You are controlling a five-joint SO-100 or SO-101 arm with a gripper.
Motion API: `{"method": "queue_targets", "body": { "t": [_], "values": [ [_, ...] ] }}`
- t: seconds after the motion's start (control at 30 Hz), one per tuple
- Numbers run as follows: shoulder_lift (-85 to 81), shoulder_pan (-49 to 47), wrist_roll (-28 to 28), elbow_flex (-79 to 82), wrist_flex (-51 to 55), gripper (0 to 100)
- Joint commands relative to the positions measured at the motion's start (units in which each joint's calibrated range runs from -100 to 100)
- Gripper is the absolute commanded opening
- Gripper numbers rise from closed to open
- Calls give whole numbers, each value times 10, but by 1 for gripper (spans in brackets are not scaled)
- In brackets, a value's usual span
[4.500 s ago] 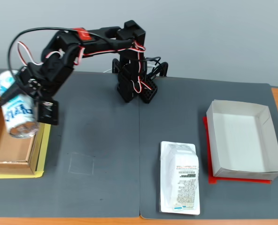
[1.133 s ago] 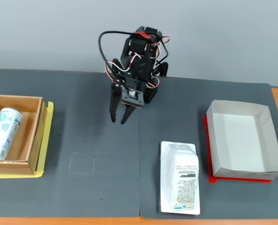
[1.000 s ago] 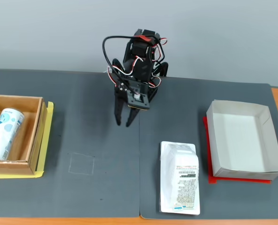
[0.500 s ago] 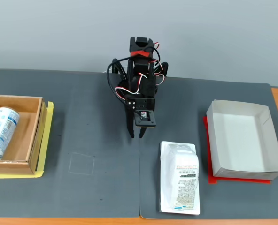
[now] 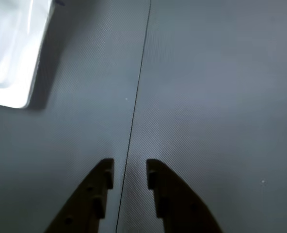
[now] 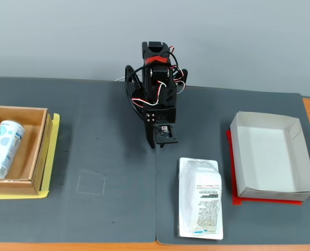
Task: Pick the can and put it in the brown box
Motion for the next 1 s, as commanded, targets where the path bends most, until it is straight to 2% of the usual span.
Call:
{"method": "queue_targets", "body": {
  "t": [0.0, 0.23, 0.37, 0.97],
  "values": [
    [-6, -1, -1, -28, 5, 8],
    [-6, 2, -4, -28, 5, 8],
    [-7, -2, -36, -28, 5, 8],
    [-3, 1, -37, -32, 4, 8]
  ]
}}
